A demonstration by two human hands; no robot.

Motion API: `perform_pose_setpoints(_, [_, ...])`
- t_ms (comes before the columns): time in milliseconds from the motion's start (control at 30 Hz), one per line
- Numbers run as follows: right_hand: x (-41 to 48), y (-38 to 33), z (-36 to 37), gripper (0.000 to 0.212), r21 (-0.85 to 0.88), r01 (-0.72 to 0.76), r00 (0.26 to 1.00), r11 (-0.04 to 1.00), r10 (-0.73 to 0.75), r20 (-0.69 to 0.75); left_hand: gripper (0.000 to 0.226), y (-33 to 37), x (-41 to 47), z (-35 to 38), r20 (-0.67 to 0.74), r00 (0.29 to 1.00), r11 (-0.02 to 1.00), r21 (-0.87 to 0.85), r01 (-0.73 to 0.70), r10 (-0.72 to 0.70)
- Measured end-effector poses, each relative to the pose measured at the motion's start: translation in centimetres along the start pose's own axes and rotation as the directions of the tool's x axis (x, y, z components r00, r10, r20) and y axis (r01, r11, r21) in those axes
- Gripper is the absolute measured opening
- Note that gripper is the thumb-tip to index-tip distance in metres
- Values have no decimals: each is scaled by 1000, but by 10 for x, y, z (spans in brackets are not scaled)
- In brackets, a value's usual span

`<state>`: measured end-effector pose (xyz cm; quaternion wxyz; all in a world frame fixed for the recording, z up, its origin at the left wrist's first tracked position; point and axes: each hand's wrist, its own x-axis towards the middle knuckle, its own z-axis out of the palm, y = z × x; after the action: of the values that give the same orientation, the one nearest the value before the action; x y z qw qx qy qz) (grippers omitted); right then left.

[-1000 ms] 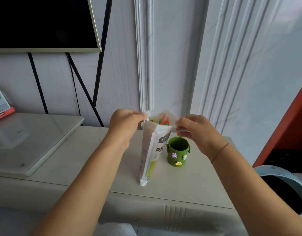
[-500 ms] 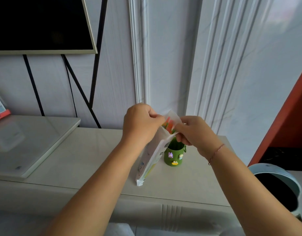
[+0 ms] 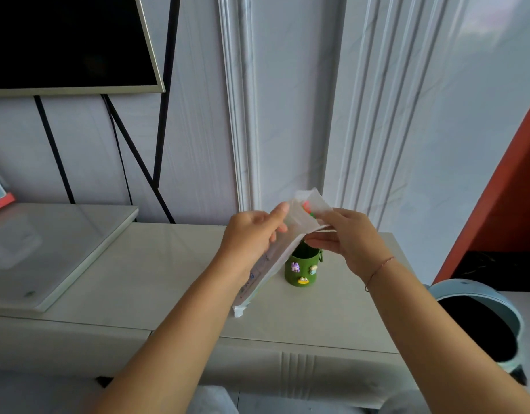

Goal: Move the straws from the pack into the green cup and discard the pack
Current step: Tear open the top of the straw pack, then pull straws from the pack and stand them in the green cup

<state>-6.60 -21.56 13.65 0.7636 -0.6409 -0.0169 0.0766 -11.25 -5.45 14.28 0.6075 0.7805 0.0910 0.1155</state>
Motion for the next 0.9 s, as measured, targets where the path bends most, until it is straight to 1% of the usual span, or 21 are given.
perform_pose_setpoints(33, [2, 2, -3, 20, 41, -9, 1000, 999, 9, 1, 51, -4, -3, 3, 91, 992, 994, -54, 96, -91])
perform_pose_setpoints(67, [4, 5, -5, 22, 70, -12, 1000, 997, 12, 7, 56, -10, -7, 6, 182, 968, 978, -88, 191, -173])
perform_pose_setpoints(167, [9, 14, -9, 22, 136, 2, 999, 991, -6, 34, 65, -27, -16, 20, 404, 850, 891, -151, 427, -339])
perform_pose_setpoints(200, [9, 16, -10, 20, 166, 5, 999, 986, -12, 42, 70, -32, -17, 24, 470, 801, 837, -205, 508, -371])
perform_pose_setpoints(233, [10, 18, -10, 17, 205, 5, 999, 979, -14, 44, 75, -37, -17, 27, 527, 756, 758, -283, 587, -389])
perform_pose_setpoints(267, [11, 20, -10, 14, 251, -2, 999, 968, -9, 40, 78, -42, -16, 29, 567, 725, 663, -373, 649, -391])
perform_pose_setpoints(300, [12, 22, -10, 13, 294, -15, 999, 956, 5, 32, 80, -47, -15, 31, 588, 714, 571, -459, 681, -380])
perform_pose_setpoints(367, [13, 25, -11, 19, 350, -43, 999, 936, 35, 31, 80, -57, -12, 34, 576, 738, 424, -605, 674, -351])
perform_pose_setpoints(433, [15, 29, -14, 26, 383, -71, 997, 921, 53, 57, 76, -65, -6, 36, 510, 785, 307, -729, 612, -352])
perform_pose_setpoints(467, [15, 32, -15, 25, 396, -85, 996, 914, 62, 70, 74, -68, -2, 36, 467, 807, 267, -777, 570, -361])
perform_pose_setpoints(533, [17, 37, -18, 18, 398, -117, 992, 910, 92, 81, 72, -74, 6, 33, 398, 844, 228, -839, 493, -360])
perform_pose_setpoints(600, [20, 44, -21, 15, 372, -152, 988, 916, 130, 84, 67, -78, 13, 29, 351, 876, 222, -873, 434, -331])
perform_pose_setpoints(700, [29, 55, -24, 18, 308, -170, 985, 936, 150, 88, 64, -84, 25, 24, 276, 920, 230, -911, 343, -278])
perform_pose_setpoints(800, [38, 64, -24, 19, 263, -157, 988, 952, 150, 48, 50, -88, 38, 27, 204, 953, 284, -922, 264, -224])
perform_pose_setpoints(867, [44, 67, -23, 19, 294, -155, 988, 943, 155, 23, 42, -91, 45, 30, 149, 971, 328, -922, 205, -187])
perform_pose_setpoints(900, [47, 68, -24, 19, 319, -157, 987, 935, 162, 12, 42, -93, 49, 30, 124, 978, 354, -919, 176, -166])
